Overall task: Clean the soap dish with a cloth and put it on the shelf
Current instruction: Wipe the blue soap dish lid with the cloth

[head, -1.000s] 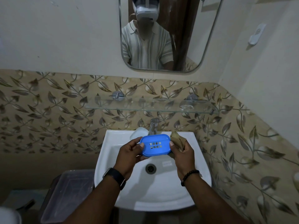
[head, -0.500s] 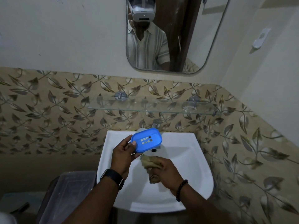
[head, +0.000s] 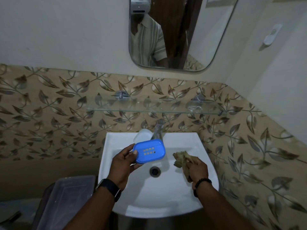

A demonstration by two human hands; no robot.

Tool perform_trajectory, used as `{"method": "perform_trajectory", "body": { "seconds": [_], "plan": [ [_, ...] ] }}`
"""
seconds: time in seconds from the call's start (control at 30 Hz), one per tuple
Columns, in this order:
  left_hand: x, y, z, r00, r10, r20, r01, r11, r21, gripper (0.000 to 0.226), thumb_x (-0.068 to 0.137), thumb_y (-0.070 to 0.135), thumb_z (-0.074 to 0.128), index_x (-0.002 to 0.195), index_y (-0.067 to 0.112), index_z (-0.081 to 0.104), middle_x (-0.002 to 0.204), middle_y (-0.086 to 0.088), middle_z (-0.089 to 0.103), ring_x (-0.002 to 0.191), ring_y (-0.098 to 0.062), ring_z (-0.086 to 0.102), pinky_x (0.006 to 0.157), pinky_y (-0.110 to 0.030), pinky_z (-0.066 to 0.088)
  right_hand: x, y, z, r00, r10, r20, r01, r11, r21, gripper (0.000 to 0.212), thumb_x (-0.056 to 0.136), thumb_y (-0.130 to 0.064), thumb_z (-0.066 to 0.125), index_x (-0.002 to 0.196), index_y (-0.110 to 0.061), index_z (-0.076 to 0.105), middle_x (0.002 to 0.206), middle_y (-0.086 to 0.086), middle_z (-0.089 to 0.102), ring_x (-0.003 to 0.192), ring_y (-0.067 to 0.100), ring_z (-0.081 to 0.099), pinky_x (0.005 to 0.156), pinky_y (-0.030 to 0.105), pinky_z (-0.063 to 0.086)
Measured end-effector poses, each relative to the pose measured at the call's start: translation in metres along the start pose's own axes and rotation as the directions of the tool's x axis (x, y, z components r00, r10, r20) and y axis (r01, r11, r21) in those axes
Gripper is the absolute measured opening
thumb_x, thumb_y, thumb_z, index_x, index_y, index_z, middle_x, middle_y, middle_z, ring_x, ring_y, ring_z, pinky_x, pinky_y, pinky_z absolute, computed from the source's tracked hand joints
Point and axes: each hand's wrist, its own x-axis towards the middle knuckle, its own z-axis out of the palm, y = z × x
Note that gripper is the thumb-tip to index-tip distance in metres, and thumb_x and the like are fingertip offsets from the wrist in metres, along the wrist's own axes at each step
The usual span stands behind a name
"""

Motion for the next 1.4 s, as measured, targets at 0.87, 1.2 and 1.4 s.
{"method": "perform_trajectory", "body": {
  "seconds": [0.87,1.2,1.4],
  "plan": [
    [0.058,-0.008,0.035,0.995,-0.083,-0.054,0.087,0.993,0.084,0.045,0.082,0.026,0.070,0.126,0.020,0.068,0.116,-0.012,0.076,0.106,-0.030,0.073,0.083,-0.042,0.063,0.223,0.023,-0.023,0.863,-0.228,0.451,0.463,0.001,-0.886,0.053,0.100,-0.040,0.045,0.150,-0.021,0.039,0.159,0.004,0.035,0.144,0.022,0.034,0.119,0.035,0.024],
    [0.055,-0.010,0.038,0.997,-0.073,-0.024,0.075,0.993,0.095,0.046,0.083,0.027,0.069,0.128,0.020,0.068,0.116,-0.010,0.076,0.105,-0.028,0.073,0.080,-0.039,0.062,0.218,0.024,-0.021,0.886,-0.229,0.403,0.403,-0.047,-0.914,0.059,0.090,-0.047,0.053,0.145,-0.031,0.041,0.153,-0.001,0.040,0.136,0.025,0.040,0.110,0.041,0.034],
    [0.047,-0.007,0.030,0.997,-0.073,-0.040,0.076,0.993,0.089,0.043,0.082,0.027,0.070,0.125,0.021,0.069,0.116,-0.012,0.076,0.104,-0.029,0.074,0.081,-0.040,0.062,0.219,0.031,-0.021,0.885,-0.220,0.411,0.414,-0.034,-0.909,0.066,0.089,-0.054,0.054,0.149,-0.032,0.035,0.158,-0.001,0.034,0.141,0.027,0.033,0.114,0.043,0.029]
  ]
}}
